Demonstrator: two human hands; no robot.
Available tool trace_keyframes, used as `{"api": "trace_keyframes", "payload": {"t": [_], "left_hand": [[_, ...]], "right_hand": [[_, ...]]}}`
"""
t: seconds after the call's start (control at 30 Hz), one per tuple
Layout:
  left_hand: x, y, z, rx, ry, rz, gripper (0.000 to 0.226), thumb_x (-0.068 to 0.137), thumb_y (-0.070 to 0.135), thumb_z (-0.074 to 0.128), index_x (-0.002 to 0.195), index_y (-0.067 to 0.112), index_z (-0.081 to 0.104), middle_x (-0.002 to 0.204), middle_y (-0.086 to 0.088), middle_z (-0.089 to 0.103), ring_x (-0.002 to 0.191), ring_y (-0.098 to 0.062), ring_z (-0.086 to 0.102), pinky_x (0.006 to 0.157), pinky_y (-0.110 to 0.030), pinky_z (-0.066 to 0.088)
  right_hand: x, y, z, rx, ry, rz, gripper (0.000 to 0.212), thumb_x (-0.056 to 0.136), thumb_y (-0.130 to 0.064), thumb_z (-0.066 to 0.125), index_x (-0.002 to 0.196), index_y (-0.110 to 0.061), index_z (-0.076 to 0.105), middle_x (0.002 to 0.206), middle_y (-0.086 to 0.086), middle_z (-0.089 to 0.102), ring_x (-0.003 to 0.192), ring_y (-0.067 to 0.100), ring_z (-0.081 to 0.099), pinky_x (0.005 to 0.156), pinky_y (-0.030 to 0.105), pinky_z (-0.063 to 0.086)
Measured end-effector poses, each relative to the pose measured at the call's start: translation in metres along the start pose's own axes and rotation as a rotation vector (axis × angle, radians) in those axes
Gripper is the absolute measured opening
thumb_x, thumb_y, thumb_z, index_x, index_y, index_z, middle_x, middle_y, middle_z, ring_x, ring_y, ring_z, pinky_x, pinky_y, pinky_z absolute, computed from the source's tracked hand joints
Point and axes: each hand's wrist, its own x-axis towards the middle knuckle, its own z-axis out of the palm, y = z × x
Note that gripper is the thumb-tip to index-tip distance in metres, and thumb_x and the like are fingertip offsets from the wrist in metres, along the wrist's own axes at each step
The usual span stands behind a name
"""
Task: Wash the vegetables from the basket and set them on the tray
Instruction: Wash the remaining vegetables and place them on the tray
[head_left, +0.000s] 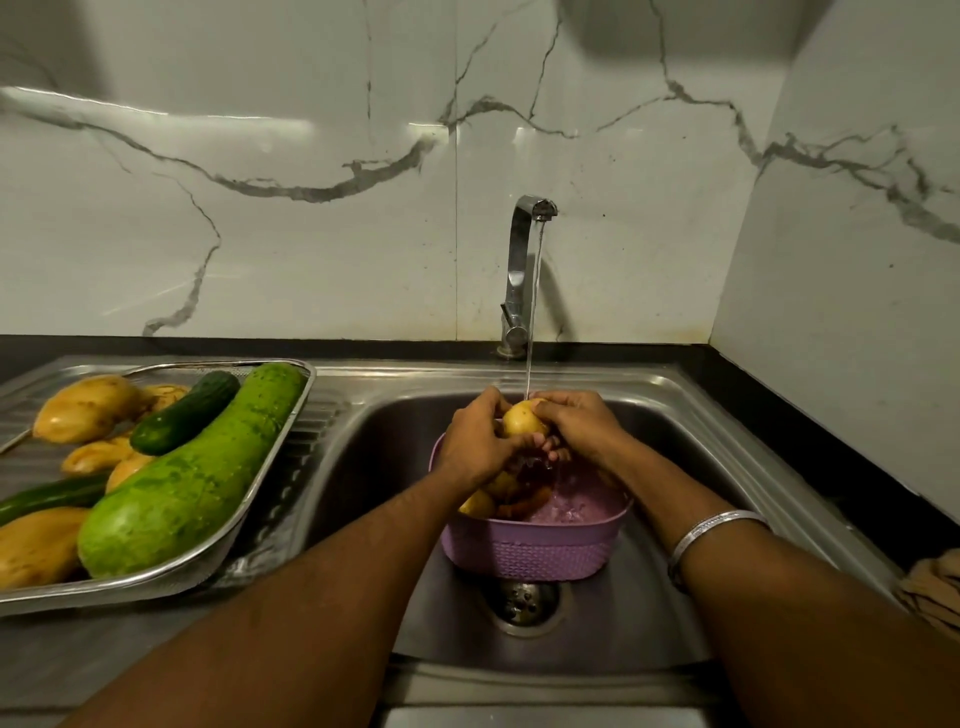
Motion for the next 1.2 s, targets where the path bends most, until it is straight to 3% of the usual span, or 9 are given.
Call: {"api": "trace_keyframes", "payload": {"t": [0.13,0.2,0.3,0.43,0.57,0.73,0.87,0.97,1.2], "left_hand": [[-0.003,0.012,0.003,0.045,0.024,0.042,0.044,0.074,0.04,0.087,0.097,0.022,0.054,0.082,0.01,0.062,0.075,-0.006,0.06,0.062,-0.024,0.048],[-0.005,0.013,0.004,0.043,0.042,0.046,0.043,0.075,0.041,0.085,0.096,0.021,0.054,0.079,0.008,0.062,0.072,-0.008,0.06,0.06,-0.024,0.046],[-0.004,0.008,0.001,0.062,0.057,0.055,0.041,0.075,0.042,0.086,0.094,0.024,0.054,0.08,0.008,0.065,0.074,-0.01,0.063,0.062,-0.028,0.052],[-0.003,0.001,-0.003,0.117,0.065,0.061,0.039,0.077,0.044,0.084,0.098,0.026,0.057,0.085,0.009,0.067,0.079,-0.01,0.065,0.068,-0.036,0.057],[-0.003,0.004,-0.003,0.12,0.035,0.067,0.04,0.076,0.042,0.085,0.099,0.029,0.055,0.09,0.008,0.068,0.082,-0.011,0.066,0.071,-0.034,0.058],[-0.005,0.007,-0.001,0.104,-0.005,0.061,0.044,0.072,0.032,0.089,0.096,0.03,0.052,0.087,0.01,0.067,0.08,-0.006,0.066,0.068,-0.028,0.058],[-0.003,0.002,-0.002,0.116,0.021,0.04,0.046,0.07,0.03,0.091,0.09,0.036,0.05,0.094,0.008,0.07,0.085,-0.01,0.068,0.073,-0.039,0.061],[-0.001,-0.002,-0.002,0.086,0.03,0.02,0.049,0.066,0.032,0.093,0.087,0.038,0.049,0.097,0.007,0.071,0.087,-0.011,0.069,0.07,-0.042,0.063],[0.0,-0.003,0.002,0.061,0.017,0.035,0.046,0.07,0.025,0.091,0.09,0.035,0.051,0.09,0.007,0.071,0.082,-0.01,0.07,0.07,-0.041,0.063]], "right_hand": [[0.002,0.003,0.006,-0.14,0.26,-0.158,0.027,0.095,-0.037,0.069,0.099,-0.012,0.079,0.08,0.003,0.075,0.073,0.016,0.071,0.061,0.026,0.053],[0.005,0.001,0.008,-0.14,0.299,-0.162,0.027,0.093,-0.038,0.071,0.095,-0.013,0.08,0.08,0.002,0.075,0.073,0.013,0.07,0.063,0.027,0.054],[0.006,-0.003,0.007,-0.153,0.153,-0.101,0.026,0.101,-0.032,0.062,0.105,-0.01,0.075,0.073,0.003,0.069,0.05,0.003,0.061,0.048,0.019,0.047],[0.005,-0.006,0.002,-0.144,0.001,0.011,0.026,0.108,-0.022,0.046,0.12,-0.01,0.065,0.07,0.01,0.065,0.046,0.01,0.056,0.047,0.022,0.048],[-0.007,-0.008,0.001,-0.103,0.053,-0.03,0.022,0.106,-0.022,0.051,0.115,-0.013,0.069,0.072,0.007,0.068,0.045,0.007,0.058,0.044,0.02,0.047],[-0.013,-0.003,0.006,-0.129,0.168,-0.073,0.027,0.09,-0.044,0.074,0.09,-0.017,0.077,0.077,0.005,0.076,0.056,0.012,0.068,0.045,0.023,0.05],[-0.015,-0.011,0.006,-0.084,0.11,-0.019,0.015,0.1,-0.028,0.063,0.098,-0.017,0.073,0.082,0.014,0.073,0.046,0.014,0.063,0.044,0.023,0.053],[-0.012,-0.013,0.004,-0.035,0.083,0.042,0.02,0.105,-0.021,0.053,0.113,-0.015,0.071,0.08,0.02,0.069,0.041,0.017,0.064,0.039,0.023,0.052],[-0.016,-0.009,0.004,-0.055,0.13,-0.038,0.019,0.089,-0.033,0.077,0.096,-0.015,0.079,0.081,0.01,0.077,0.053,0.016,0.07,0.046,0.025,0.054]]}}
